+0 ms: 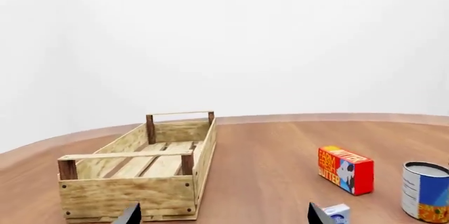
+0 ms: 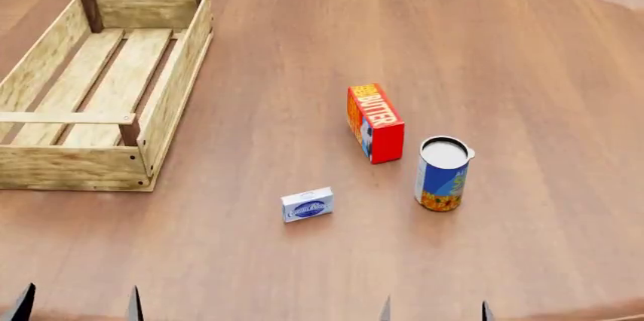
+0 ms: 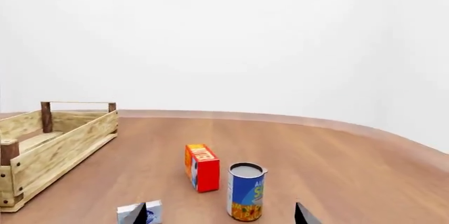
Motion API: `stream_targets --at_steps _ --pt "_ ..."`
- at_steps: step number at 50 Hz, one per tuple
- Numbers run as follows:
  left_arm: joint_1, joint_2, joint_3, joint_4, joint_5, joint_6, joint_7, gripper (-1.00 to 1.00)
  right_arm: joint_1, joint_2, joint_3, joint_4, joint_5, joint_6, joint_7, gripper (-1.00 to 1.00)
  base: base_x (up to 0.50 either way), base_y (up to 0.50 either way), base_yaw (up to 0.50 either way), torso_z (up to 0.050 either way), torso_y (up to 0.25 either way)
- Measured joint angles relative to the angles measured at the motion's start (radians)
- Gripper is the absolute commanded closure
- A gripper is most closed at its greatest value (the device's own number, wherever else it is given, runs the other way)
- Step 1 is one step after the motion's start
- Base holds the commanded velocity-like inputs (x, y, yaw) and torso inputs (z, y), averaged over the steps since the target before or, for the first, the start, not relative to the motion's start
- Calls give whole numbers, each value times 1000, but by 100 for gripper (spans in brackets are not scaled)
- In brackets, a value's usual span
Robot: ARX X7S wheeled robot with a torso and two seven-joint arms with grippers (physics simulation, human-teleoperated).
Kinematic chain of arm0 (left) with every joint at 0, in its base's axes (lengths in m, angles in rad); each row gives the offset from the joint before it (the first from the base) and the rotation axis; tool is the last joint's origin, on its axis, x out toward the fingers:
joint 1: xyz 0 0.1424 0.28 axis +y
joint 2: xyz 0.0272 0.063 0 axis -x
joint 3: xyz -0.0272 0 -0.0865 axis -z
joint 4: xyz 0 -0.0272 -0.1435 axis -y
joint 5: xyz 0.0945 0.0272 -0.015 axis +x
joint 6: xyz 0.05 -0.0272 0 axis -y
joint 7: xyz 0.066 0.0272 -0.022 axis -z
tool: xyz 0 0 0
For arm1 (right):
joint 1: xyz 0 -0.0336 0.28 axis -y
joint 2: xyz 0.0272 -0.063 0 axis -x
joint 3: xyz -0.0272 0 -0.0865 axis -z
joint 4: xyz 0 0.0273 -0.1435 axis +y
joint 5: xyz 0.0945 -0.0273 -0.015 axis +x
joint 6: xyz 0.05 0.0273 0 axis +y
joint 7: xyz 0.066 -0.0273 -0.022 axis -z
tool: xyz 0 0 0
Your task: Pick up the cream cheese and put it in the tray.
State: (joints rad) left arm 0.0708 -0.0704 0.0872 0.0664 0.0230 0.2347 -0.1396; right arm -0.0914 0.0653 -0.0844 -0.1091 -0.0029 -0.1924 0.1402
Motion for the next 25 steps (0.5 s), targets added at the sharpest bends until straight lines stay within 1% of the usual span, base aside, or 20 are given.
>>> stream_targets --at_steps 14,25 --pt "99 -28 9 140 17 147 -51 -100 -97 20 -4 -113 -47 -184 74 -100 0 0 0 0 0" --pt "154 -50 17 196 17 257 -76 -100 -130 33 -10 -136 -72 -272 116 -100 0 0 0 0 0"
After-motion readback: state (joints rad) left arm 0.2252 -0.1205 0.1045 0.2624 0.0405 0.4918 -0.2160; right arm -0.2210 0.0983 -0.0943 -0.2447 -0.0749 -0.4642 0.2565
